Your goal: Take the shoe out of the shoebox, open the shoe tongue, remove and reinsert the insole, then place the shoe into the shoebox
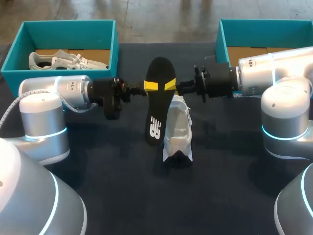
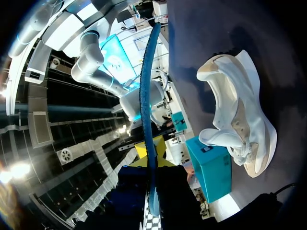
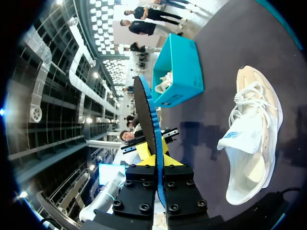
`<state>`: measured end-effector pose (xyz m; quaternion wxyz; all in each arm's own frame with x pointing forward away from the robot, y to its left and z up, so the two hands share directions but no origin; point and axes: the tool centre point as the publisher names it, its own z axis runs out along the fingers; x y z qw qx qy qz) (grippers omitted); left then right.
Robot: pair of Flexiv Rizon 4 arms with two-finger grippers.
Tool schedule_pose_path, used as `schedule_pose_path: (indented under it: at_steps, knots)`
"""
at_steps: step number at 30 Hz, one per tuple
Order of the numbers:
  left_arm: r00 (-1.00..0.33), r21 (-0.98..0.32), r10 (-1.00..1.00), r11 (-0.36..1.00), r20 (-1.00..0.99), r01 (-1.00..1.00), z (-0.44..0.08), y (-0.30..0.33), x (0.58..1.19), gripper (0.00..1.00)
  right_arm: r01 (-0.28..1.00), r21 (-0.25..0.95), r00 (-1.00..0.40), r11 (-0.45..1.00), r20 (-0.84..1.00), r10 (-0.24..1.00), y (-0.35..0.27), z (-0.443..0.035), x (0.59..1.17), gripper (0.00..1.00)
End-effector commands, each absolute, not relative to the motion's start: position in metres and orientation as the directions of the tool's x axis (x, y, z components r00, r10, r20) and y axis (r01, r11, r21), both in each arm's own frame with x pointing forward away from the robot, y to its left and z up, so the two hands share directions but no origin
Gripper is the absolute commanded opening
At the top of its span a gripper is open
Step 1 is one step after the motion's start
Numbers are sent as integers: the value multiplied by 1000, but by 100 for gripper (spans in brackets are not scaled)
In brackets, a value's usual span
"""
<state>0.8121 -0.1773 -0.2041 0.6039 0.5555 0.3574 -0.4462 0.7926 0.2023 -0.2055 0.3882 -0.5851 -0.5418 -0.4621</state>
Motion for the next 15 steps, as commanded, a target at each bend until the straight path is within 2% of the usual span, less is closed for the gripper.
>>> schedule_pose_path:
  at_steps: [1, 11, 12, 13, 15]
  knots:
    - [350, 355, -141, -11, -926, 935, -205, -180, 811, 0, 993, 45, -12, -112, 959, 282, 204, -205, 792, 0]
    - [349, 354, -140, -7, -926, 935, -205, -180, 811, 0, 993, 45, -12, -113, 960, 281, 204, -205, 792, 0]
    - [350, 354, -140, -7, -926, 935, -204, -180, 811, 0, 992, 43, -9, -114, 960, 281, 205, -204, 792, 53]
    - [350, 354, -141, -7, -926, 935, -204, -180, 811, 0, 992, 43, -9, -115, 960, 281, 205, -204, 792, 100]
    - [350, 354, -141, -7, -926, 935, -204, -180, 810, 0, 992, 45, -10, -116, 959, 284, 205, -203, 791, 100]
